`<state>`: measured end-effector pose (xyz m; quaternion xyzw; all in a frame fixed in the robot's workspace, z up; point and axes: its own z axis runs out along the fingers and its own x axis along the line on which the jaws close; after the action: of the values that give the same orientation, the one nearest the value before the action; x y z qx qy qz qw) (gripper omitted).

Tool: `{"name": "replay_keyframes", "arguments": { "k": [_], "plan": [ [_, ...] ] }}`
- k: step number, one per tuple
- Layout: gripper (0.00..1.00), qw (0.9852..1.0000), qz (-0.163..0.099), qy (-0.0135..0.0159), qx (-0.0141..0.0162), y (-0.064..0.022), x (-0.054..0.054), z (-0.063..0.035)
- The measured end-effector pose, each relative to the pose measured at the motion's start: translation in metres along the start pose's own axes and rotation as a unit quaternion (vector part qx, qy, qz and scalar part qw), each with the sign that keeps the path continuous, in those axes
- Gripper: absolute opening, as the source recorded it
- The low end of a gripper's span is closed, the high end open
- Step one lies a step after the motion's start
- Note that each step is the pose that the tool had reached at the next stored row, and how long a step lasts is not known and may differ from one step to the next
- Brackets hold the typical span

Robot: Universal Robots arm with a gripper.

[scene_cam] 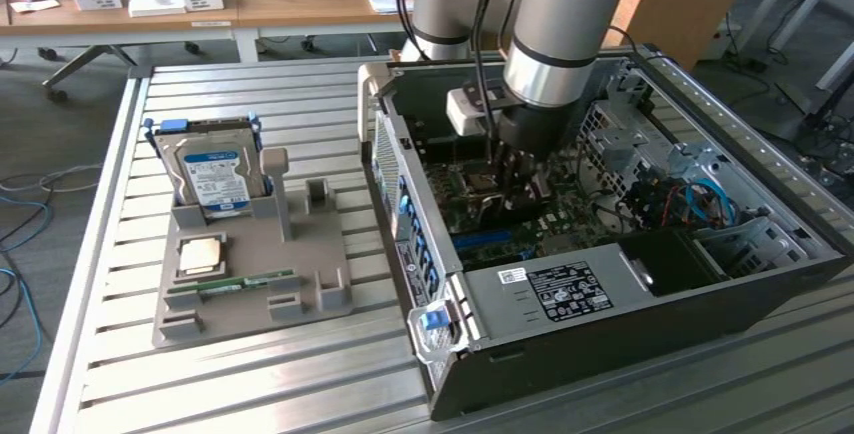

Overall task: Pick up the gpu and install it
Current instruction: 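Insert the gpu into the slot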

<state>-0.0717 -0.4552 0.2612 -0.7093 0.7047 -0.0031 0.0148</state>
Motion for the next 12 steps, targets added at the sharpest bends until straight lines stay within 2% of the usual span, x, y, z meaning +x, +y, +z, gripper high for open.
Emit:
{"name": "replay_keyframes", "arguments": {
  "k": [12],
  "plan": [
    [0.27,1.0,0.0,0.0031,0.0,0.0042,0.0,0.0009]
  ]
}}
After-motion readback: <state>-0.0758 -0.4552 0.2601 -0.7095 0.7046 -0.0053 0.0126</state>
